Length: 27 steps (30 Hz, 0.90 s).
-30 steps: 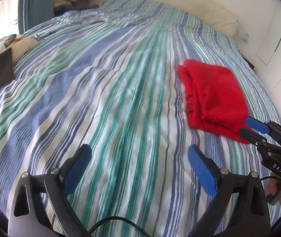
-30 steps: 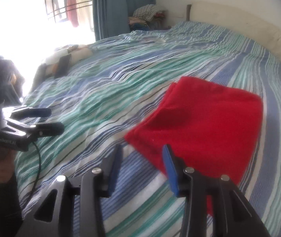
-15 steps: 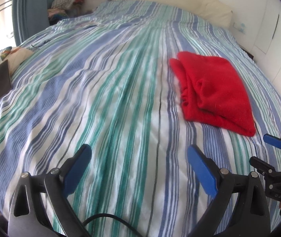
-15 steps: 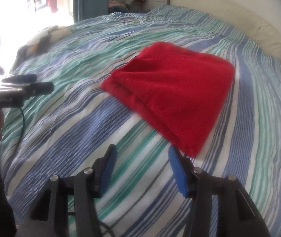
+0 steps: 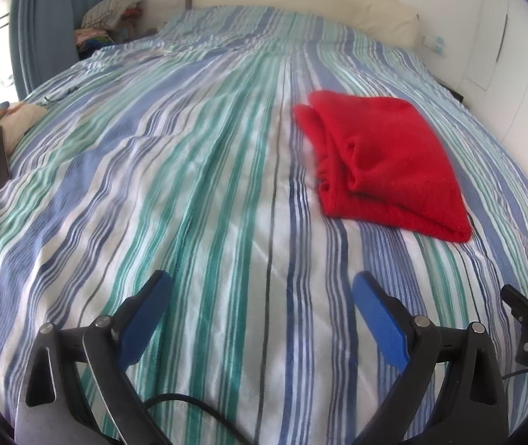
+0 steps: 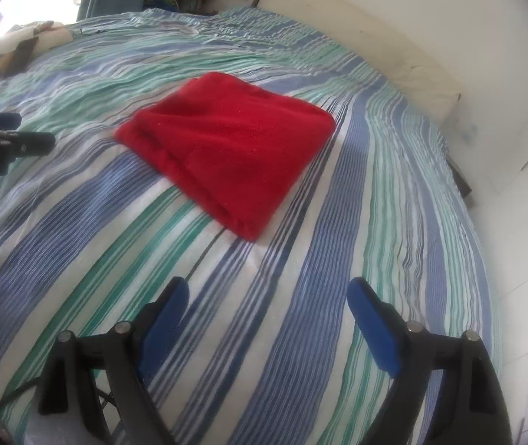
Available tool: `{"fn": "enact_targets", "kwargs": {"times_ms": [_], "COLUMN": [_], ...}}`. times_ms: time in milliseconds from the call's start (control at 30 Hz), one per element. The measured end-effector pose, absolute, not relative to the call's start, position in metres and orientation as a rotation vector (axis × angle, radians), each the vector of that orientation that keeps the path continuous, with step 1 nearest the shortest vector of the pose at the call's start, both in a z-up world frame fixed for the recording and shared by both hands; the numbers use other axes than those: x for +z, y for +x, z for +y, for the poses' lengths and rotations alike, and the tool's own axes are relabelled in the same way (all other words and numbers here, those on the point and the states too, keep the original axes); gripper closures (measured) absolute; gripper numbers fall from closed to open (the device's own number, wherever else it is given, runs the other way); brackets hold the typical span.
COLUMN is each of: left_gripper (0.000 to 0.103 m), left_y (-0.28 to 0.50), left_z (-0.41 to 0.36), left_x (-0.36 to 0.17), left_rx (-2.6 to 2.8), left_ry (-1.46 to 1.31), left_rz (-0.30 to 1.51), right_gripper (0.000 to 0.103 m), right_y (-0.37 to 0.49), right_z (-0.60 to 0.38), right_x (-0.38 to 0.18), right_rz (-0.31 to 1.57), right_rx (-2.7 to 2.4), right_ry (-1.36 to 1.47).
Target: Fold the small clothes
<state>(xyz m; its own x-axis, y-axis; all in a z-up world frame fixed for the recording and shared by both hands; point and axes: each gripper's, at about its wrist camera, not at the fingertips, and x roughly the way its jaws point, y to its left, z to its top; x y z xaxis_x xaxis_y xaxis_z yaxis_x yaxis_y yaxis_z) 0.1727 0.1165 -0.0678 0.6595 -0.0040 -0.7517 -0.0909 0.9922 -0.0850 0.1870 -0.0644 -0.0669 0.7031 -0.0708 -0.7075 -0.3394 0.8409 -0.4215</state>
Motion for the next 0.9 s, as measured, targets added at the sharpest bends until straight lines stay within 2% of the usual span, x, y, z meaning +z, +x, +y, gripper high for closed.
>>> {"fn": "enact_targets", "kwargs": {"times_ms": [267, 433, 567, 700, 767, 833, 900], "left_gripper": [0.005, 0.005, 0.004, 0.004, 0.004, 0.004, 0.003], "left_y": [0.175, 0.215, 0.284, 0.346, 0.366, 0.376, 0.378], "left_z": [0.114, 0.126, 0.139, 0.134, 0.127, 0.118, 0.107], "left_x": [-0.076, -0.059, -0.051, -0.072, -0.088, -0.1, -0.103], "left_rx": [0.033, -0.061, -0.216, -0.267, -0.264, -0.24, -0.228], "left_ry": [-0.107, -0.218, -0.377, -0.442, -0.451, -0.44, -0.424], "left_rz": [0.886, 0.908, 0.951, 1.033, 1.082, 1.099, 1.079], "right_gripper": [0.017, 0.017, 0.017, 0.017, 0.02, 0.027, 0.027], "right_y": [0.19, 0.213, 0.261, 0.332, 0.365, 0.392, 0.414], "right_z": [-0.073, -0.094, -0.133, -0.175, -0.178, -0.167, -0.15], "right_x": [-0.069, -0.071, -0.057, -0.056, -0.069, -0.083, -0.103], "right_rz": [0.781, 0.811, 0.828, 0.858, 0.895, 0.929, 0.979], "right_rx": [0.123, 0.158, 0.255, 0.321, 0.37, 0.433, 0.505], "right_ry": [-0.578, -0.473, -0.129, 0.302, 0.419, 0.473, 0.541]}}
